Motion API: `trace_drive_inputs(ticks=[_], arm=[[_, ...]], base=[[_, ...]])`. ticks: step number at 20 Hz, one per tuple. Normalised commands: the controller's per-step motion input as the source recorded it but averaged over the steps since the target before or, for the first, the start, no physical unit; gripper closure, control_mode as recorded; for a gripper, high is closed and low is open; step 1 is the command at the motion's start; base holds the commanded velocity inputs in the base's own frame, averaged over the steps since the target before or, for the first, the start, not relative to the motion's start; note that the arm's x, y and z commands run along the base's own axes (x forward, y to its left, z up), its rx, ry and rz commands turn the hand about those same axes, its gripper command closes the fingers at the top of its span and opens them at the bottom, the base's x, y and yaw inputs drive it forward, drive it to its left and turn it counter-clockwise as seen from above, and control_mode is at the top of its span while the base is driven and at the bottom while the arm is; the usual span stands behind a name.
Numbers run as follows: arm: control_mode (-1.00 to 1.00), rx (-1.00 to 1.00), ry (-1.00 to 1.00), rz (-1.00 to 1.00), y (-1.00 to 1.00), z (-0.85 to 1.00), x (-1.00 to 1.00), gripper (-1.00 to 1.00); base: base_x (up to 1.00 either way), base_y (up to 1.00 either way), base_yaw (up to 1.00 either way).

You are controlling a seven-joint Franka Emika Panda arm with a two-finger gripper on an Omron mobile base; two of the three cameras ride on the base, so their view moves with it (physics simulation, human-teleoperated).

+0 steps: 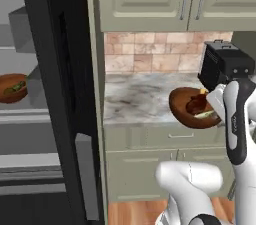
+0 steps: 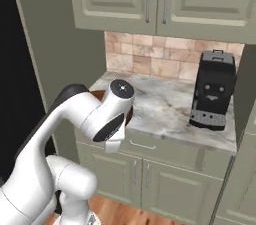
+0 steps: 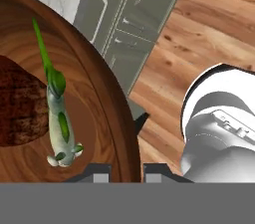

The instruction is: Place the bowl with the avocado and squash on the second highest shelf of the fridge. Place the bowl with the fish and steak on the top shelf of the fridge.

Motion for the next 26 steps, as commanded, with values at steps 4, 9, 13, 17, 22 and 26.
trace_drive_inputs(ticks=[4, 9, 13, 17, 22, 26], arm=[[1.00, 0.00, 0.00, 0.00, 0.00, 0.00, 0.00, 1.00], [1.00, 0.00, 0.00, 0.00, 0.00, 0.00, 0.00, 1.00], [1.00, 0.00, 0.00, 0.00, 0.00, 0.00, 0.00, 1.00], [1.00, 0.00, 0.00, 0.00, 0.00, 0.00, 0.00, 1.00], [1.00, 0.00, 0.00, 0.00, 0.00, 0.00, 0.00, 1.00], [1.00, 0.00, 0.00, 0.00, 0.00, 0.00, 0.00, 1.00]], base=[[-1.00, -0.20, 0.23], [-1.00, 0.50, 0.32], [-1.00, 1.00, 0.25], [-0.98, 1.00, 0.14], [-0.27, 1.00, -0.03], [0.45, 1.00, -0.18]])
